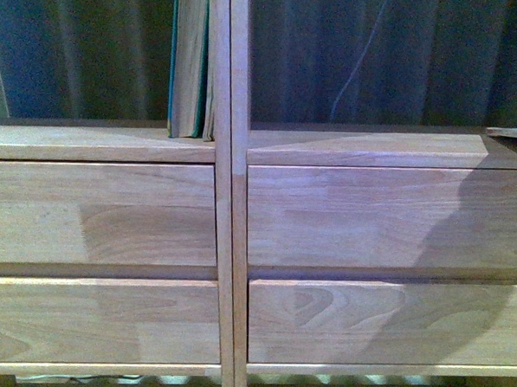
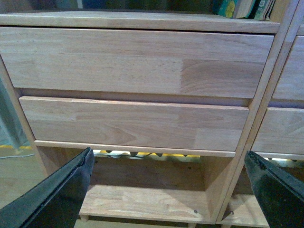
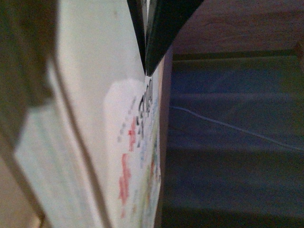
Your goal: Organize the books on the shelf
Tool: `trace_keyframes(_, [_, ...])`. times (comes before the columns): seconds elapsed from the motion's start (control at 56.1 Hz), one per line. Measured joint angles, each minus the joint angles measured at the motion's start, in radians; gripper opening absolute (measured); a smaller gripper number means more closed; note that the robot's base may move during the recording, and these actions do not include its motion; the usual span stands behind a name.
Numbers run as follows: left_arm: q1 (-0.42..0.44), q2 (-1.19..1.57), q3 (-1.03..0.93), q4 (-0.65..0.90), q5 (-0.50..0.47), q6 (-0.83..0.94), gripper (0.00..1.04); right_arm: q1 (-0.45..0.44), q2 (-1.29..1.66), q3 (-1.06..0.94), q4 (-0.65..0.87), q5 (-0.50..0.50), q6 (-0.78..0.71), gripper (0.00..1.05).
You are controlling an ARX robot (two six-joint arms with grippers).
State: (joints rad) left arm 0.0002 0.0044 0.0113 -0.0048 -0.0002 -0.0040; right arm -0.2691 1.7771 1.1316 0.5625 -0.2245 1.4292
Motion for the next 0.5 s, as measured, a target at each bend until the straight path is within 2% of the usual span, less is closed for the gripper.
trace_keyframes(0.107, [0.0,0.0,0.0,0.0,0.0,0.0,0.98,-0.002,-0.002,-0.024,0.008,0.003,0.018,0.08])
trace_keyframes(0.285, [0.0,0.0,0.0,0.0,0.0,0.0,0.98,-0.014,-0.067,-0.047,0.033,-0.034,0.044,0.07])
trace_keyframes(0.321, [0.01,0.004,0.001,-0.005,0.04,-0.024,0.98,-0.018,-0.084,-0.047,0.035,-0.045,0.05,0.07])
trace_keyframes(0.41, [0.096,0.053,0.013,0.016,0.244,-0.137,0.98,-0.026,-0.132,-0.047,0.043,-0.069,0.057,0.07])
trace_keyframes(0.499, [0.188,0.142,0.054,0.093,0.367,-0.223,0.98,-0.032,-0.183,-0.043,0.051,-0.106,0.073,0.07])
